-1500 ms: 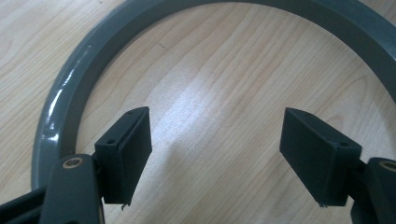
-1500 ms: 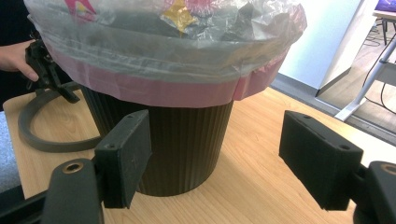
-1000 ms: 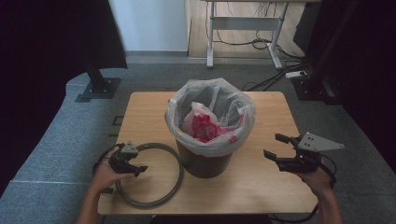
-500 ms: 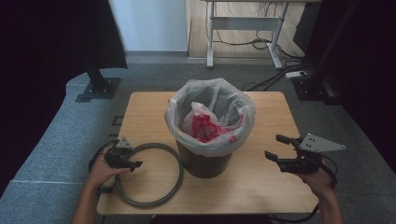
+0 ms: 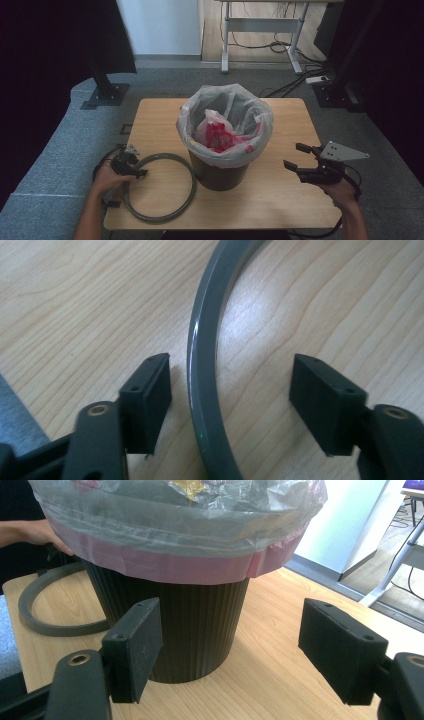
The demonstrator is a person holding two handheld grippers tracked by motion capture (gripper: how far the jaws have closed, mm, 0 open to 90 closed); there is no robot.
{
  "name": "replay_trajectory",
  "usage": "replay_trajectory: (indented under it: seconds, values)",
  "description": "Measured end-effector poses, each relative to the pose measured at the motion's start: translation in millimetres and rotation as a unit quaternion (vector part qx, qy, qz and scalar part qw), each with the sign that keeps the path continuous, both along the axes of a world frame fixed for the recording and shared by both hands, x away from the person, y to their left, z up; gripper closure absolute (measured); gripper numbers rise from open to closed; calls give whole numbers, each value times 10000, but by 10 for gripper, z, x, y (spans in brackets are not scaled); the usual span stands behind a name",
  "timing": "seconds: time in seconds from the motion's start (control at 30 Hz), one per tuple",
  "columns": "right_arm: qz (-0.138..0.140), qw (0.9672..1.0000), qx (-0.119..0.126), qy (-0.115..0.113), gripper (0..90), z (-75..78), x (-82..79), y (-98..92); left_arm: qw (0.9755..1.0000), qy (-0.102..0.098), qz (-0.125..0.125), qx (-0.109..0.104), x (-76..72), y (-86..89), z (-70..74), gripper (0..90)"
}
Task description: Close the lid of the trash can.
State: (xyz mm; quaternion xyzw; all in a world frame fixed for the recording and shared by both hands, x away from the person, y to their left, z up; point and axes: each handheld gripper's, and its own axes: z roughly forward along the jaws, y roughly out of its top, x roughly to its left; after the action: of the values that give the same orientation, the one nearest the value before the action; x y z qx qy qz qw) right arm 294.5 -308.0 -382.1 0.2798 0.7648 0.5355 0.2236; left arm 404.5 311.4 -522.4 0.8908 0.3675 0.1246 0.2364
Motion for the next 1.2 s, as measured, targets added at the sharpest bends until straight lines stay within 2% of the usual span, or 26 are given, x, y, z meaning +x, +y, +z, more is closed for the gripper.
replay_trajectory:
  seconds: [0.13,0.2,0.33,0.5,0.57,0.67,0.73,0.93,1.2]
  values:
    - [-1,10000,-35,9,248,1,-6,9,9998,119,20,-140,-4,8,7,478]
    - [-5,10000,-20,-1,249,9,-12,5,9998,127,53,-168,-8,20,15,607]
    - [-25,10000,1,-32,250,23,-29,-21,9997,106,11,-216,-31,16,13,750]
    - [-49,10000,28,-59,253,30,-38,-51,9997,151,61,-195,-36,-4,22,779]
    - [-46,10000,17,-64,253,25,-36,-53,9996,248,42,-132,-28,-18,37,784]
    - [-52,10000,21,-59,254,17,-29,-50,9991,382,41,-163,-21,-16,52,787]
    - [-48,10000,18,-52,254,13,-27,-46,9987,434,34,-254,-24,-1,73,787]
    - [-64,10000,20,-36,255,4,-17,-40,9984,336,-44,-444,-73,42,233,788]
    - [-39,10000,14,-57,257,22,-25,-31,9965,288,-112,-781,-147,97,420,788]
